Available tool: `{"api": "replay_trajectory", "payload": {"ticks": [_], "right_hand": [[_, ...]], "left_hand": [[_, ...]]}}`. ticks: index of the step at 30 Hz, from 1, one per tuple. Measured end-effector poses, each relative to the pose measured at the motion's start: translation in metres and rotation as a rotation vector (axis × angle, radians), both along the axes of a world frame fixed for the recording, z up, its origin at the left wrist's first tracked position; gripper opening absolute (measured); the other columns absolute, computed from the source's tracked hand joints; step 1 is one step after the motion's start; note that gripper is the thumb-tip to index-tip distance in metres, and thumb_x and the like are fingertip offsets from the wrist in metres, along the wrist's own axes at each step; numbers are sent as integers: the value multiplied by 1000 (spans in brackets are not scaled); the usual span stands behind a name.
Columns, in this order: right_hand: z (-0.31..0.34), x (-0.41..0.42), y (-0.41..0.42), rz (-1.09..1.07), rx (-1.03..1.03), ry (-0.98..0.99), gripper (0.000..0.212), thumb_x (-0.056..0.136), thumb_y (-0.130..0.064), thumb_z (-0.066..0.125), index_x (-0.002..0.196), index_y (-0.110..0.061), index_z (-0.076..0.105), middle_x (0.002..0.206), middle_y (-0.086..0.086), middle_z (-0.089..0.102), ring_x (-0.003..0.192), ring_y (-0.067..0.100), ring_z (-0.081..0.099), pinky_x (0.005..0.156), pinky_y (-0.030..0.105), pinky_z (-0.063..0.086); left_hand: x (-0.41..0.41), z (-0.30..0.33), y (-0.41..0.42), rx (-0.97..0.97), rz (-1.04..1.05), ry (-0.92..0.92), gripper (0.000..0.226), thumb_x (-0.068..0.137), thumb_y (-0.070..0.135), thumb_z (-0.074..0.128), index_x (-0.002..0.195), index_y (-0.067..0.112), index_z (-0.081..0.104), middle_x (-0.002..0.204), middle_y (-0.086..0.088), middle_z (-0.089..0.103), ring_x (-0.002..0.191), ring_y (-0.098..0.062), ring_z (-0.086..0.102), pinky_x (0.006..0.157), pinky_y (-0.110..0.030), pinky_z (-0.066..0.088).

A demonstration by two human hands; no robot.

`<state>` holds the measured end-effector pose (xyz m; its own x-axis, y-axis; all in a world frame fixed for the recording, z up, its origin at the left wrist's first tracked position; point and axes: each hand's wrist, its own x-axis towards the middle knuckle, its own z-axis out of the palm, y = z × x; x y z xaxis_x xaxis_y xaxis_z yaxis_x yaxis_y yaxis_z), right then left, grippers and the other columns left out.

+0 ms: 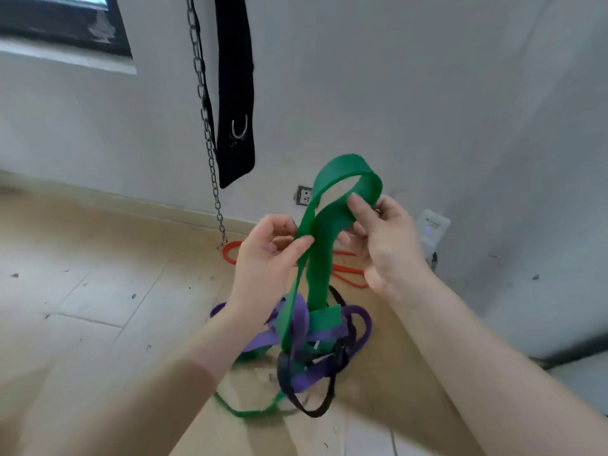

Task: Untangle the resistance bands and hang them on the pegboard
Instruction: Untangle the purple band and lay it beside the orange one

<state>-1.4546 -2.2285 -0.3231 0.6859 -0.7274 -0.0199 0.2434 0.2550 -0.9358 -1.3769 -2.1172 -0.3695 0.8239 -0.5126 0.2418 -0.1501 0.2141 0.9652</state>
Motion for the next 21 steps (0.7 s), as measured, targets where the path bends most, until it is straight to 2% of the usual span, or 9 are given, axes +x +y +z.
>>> {"api": "replay_trajectory", "payload": {"ticks": [4, 6, 9, 12, 14, 16, 18, 20, 21], "right_hand": [[56, -14, 32, 1, 68, -108, 7, 90, -9, 58, 87, -6, 52, 70, 4, 67, 58, 12, 68, 67, 30, 60], [72, -19, 38, 22, 83, -187, 8, 92, -8, 55, 97, -3, 52, 74, 5, 70, 64, 15, 69, 69, 31, 59], [74, -23, 41, -13, -7, -168, 5, 92, -4, 54, 94, -3, 50, 87, 10, 66, 77, 20, 68, 76, 32, 59], [31, -18, 45, -33, -75, 120, 11, 90, -4, 58, 84, -10, 51, 92, 11, 63, 80, 20, 65, 74, 29, 58], [-22, -15, 47, -29, -171, 370, 13, 87, -7, 63, 82, -13, 53, 93, 8, 63, 85, 22, 64, 69, 27, 56], [-74, -12, 45, -55, -372, 676, 11, 84, -14, 68, 81, -15, 57, 92, 5, 64, 89, 24, 62, 74, 33, 52], [-111, -4, 42, -10, -577, 921, 7, 84, -18, 66, 89, -15, 63, 96, 3, 65, 89, 22, 59, 75, 32, 48], [-130, 15, 39, 58, -674, 955, 13, 86, -17, 62, 98, -12, 64, 100, 3, 64, 86, 20, 56, 74, 27, 45], [-136, 29, 37, 67, -676, 907, 15, 88, -15, 60, 101, -11, 63, 103, 3, 64, 84, 18, 56, 73, 24, 44]], "left_hand": [[-20, 61, 42, -103, 52, -33, 22, 81, -4, 63, 75, 16, 56, 70, 3, 61, 57, -4, 59, 57, -20, 51], [-28, 86, 61, -131, 61, -100, 22, 81, -6, 63, 76, 14, 55, 71, 1, 59, 53, 1, 57, 53, -14, 47], [-30, 96, 80, 1, 64, -188, 20, 82, 1, 64, 76, 18, 55, 75, 1, 59, 58, 1, 60, 56, -16, 49], [-18, 52, 92, 317, 106, -97, 21, 81, 10, 67, 71, 23, 54, 78, -5, 61, 79, -26, 66, 68, -40, 56], [-12, 5, 103, 467, 125, 34, 21, 81, 9, 67, 71, 22, 52, 73, -6, 60, 81, -33, 66, 73, -49, 56], [-5, -38, 116, 580, 140, 144, 22, 82, 9, 66, 70, 20, 50, 77, -11, 64, 79, -32, 68, 73, -52, 56], [6, -73, 126, 660, 127, 239, 20, 81, 9, 66, 71, 16, 50, 81, -16, 67, 76, -33, 68, 73, -51, 56], [20, -102, 130, 703, 98, 297, 17, 82, 10, 66, 72, 14, 52, 78, -16, 68, 73, -33, 68, 71, -47, 57], [29, -114, 131, 720, 90, 307, 15, 82, 12, 65, 73, 13, 55, 77, -15, 69, 72, -32, 68, 69, -44, 56]]}}
